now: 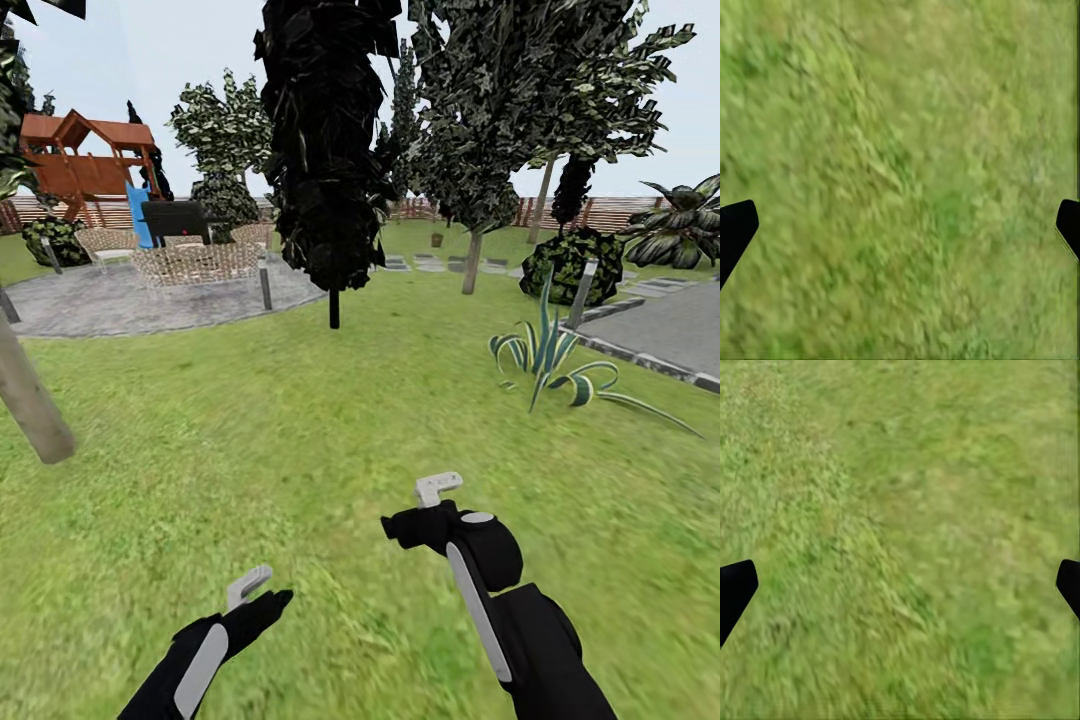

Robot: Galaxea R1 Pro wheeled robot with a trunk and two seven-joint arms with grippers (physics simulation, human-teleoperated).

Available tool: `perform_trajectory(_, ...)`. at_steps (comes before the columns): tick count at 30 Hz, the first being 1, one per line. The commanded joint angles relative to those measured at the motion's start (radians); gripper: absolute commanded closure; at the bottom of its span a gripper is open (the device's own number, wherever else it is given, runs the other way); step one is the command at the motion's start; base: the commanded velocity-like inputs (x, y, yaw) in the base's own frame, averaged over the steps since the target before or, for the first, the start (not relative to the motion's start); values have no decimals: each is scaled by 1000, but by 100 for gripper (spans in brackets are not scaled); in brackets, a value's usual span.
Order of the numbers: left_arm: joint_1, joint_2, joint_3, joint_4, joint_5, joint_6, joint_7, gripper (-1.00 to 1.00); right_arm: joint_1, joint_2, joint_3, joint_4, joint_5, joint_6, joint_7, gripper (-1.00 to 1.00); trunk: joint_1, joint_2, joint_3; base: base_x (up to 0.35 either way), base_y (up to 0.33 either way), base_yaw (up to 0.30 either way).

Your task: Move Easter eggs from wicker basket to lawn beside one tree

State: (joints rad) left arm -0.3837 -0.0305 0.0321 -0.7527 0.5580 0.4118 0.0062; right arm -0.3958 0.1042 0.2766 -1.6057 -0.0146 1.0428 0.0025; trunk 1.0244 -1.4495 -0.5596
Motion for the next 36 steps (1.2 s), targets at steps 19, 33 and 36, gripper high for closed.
perform_trajectory(19,0,-11,-2,-2,-3,6,1,-100,-58,15,-39,15,-2,-13,-4,-100,1,-1,-1,334,0,0)
perform_trajectory(33,0,-17,-9,2,-2,7,4,-100,-65,14,-32,-5,-2,-27,-4,-100,1,-1,-1,334,0,-156)
perform_trajectory(36,0,-17,-9,3,-2,8,5,-100,-65,14,-31,-5,-1,-28,-4,-100,1,-1,-1,333,0,-261)
